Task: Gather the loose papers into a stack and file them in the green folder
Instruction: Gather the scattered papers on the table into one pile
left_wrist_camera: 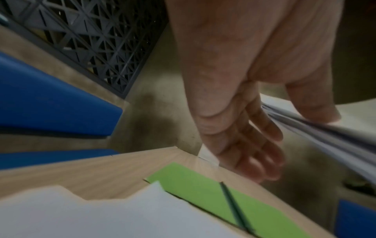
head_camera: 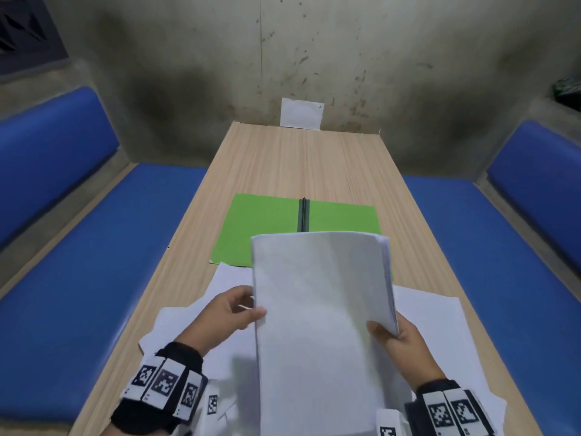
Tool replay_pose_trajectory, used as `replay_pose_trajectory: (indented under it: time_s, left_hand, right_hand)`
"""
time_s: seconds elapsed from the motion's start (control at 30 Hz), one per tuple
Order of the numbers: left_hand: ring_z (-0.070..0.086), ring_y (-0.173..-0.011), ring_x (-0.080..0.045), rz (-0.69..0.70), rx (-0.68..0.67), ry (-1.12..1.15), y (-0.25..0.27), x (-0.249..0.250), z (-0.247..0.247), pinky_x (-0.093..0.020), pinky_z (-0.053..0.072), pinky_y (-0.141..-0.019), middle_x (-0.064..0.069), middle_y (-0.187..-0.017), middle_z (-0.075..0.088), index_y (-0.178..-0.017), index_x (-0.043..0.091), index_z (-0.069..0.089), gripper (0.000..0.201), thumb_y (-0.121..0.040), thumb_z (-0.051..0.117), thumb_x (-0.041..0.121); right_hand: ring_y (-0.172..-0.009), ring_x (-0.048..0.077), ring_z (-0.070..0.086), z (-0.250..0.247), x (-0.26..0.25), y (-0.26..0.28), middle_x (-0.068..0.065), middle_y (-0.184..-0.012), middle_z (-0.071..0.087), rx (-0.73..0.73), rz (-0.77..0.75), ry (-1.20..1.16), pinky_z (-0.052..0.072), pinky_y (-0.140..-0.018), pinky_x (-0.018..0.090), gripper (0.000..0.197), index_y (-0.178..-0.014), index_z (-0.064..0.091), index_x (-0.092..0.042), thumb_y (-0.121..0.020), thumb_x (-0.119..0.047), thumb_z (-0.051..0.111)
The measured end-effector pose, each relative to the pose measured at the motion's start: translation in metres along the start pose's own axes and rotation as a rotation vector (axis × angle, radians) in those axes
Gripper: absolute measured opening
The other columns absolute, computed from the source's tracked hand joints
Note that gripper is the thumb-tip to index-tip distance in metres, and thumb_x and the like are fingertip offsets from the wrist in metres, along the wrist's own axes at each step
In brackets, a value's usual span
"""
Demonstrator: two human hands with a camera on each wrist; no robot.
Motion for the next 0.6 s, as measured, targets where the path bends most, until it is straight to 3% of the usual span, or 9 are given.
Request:
replay_pose_trajectory:
  time_s: [0.1,0.2,0.33,0.43,0.5,0.6]
  left_hand:
    - [0.060,-0.089,-0.018,-0.103,0.080,-0.282,-0.020,-0.046,-0.039,-0.022,0.044,-0.071,0.000,-0.096,0.064,-0.091,0.024,0.062,0.013,-0.082,0.067,0.016]
    - [0.056,-0.109,-0.020,-0.220,0.132,-0.604,-0.032,-0.089,-0.072,-0.027,0.044,-0.089,-0.006,-0.120,0.057,-0.111,0.019,0.058,0.030,-0.082,0.066,0.020]
    - [0.042,-0.127,-0.024,-0.370,0.146,-0.769,-0.038,-0.130,-0.094,-0.033,0.037,-0.104,-0.009,-0.140,0.040,-0.135,0.017,0.040,0.065,-0.077,0.068,0.030]
    - [0.035,-0.132,-0.027,-0.455,0.139,-0.944,-0.037,-0.146,-0.101,-0.041,0.036,-0.105,-0.007,-0.144,0.035,-0.142,0.019,0.026,0.086,-0.071,0.068,0.045]
    - [0.033,-0.134,-0.027,-0.475,0.172,-0.981,-0.034,-0.147,-0.105,-0.046,0.034,-0.105,-0.003,-0.147,0.031,-0.143,0.022,0.021,0.094,-0.067,0.069,0.049]
    - [0.030,-0.134,-0.028,-0.506,0.162,-1.038,-0.032,-0.148,-0.109,-0.049,0.034,-0.103,-0.002,-0.148,0.027,-0.144,0.026,0.016,0.106,-0.058,0.073,0.054]
  right_hand:
    - [-0.080,0.027,0.064,-0.020,0.045,0.000,0.008,-0.084,0.069,0.031,0.152,-0.021,0.052,-0.068,0.030,0.015,-0.093,0.064,-0.010,-0.090,0.002,0.055]
    - [-0.094,0.031,0.064,-0.033,0.094,0.002,0.016,-0.096,0.069,0.044,0.280,0.063,0.050,-0.087,0.041,0.020,-0.108,0.064,0.000,-0.088,0.000,0.058]
    - [-0.095,0.023,0.056,-0.039,0.136,0.009,0.022,-0.110,0.064,0.054,0.382,0.217,0.043,-0.086,0.031,0.028,-0.115,0.060,0.002,-0.087,-0.002,0.060]
    - [-0.106,0.025,0.055,-0.037,0.153,0.014,0.022,-0.130,0.057,0.022,0.432,0.283,0.040,-0.088,0.028,0.041,-0.129,0.052,0.002,-0.089,-0.006,0.059]
    - [-0.120,0.031,0.054,-0.038,0.157,0.013,0.022,-0.135,0.054,0.021,0.443,0.303,0.038,-0.089,0.028,0.045,-0.133,0.049,0.002,-0.089,-0.007,0.059]
    - [-0.126,0.032,0.050,-0.037,0.161,0.012,0.022,-0.138,0.051,-0.005,0.462,0.318,0.039,-0.098,0.031,0.048,-0.135,0.045,0.002,-0.090,-0.008,0.058]
Point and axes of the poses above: each hand's wrist, its own y-axis away from the middle knuckle, its own z-axis out of the palm, x = y × z, the point moved 10 cm from there along -y, towards the middle knuckle
